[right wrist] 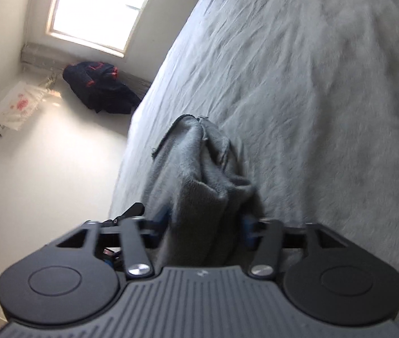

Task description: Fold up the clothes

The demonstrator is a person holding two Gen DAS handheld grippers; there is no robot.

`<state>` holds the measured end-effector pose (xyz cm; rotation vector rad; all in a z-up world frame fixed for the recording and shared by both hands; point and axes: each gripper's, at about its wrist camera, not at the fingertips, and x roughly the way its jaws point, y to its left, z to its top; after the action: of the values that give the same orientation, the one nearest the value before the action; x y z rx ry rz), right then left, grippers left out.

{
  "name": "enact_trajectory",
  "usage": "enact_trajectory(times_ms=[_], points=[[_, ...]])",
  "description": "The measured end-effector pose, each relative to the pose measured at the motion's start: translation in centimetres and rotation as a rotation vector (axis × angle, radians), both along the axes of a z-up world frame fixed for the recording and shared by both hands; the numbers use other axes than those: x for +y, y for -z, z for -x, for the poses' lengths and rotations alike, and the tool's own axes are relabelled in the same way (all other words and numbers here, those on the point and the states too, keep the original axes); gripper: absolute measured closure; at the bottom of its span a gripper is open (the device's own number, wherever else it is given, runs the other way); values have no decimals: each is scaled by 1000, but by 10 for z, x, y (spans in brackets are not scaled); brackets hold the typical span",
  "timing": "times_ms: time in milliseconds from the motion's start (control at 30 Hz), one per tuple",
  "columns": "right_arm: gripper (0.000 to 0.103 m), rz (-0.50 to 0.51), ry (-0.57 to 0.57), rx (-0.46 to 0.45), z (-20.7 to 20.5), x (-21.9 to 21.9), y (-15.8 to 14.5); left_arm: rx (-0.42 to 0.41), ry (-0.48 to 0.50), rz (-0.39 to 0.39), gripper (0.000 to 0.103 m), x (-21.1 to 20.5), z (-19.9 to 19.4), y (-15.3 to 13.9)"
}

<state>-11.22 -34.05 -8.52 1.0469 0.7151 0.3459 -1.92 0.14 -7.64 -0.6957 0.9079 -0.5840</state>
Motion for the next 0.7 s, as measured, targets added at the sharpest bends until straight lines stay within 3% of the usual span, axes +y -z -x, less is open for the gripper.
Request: enact_trajectory(times_ms=[100, 333, 567, 700], points=[[32, 21, -4, -9, 3, 7, -7, -38, 14, -42, 39, 10, -12, -9], [30, 53, 22, -12, 6, 17, -9, -74, 74, -88, 24, 9, -50, -19], [29, 72, 24, -18, -3, 17, -9, -35, 224, -96, 18, -16, -78, -11], [29, 66, 47, -21, -11, 22, -12, -2, 239, -84, 18, -24, -84, -2]])
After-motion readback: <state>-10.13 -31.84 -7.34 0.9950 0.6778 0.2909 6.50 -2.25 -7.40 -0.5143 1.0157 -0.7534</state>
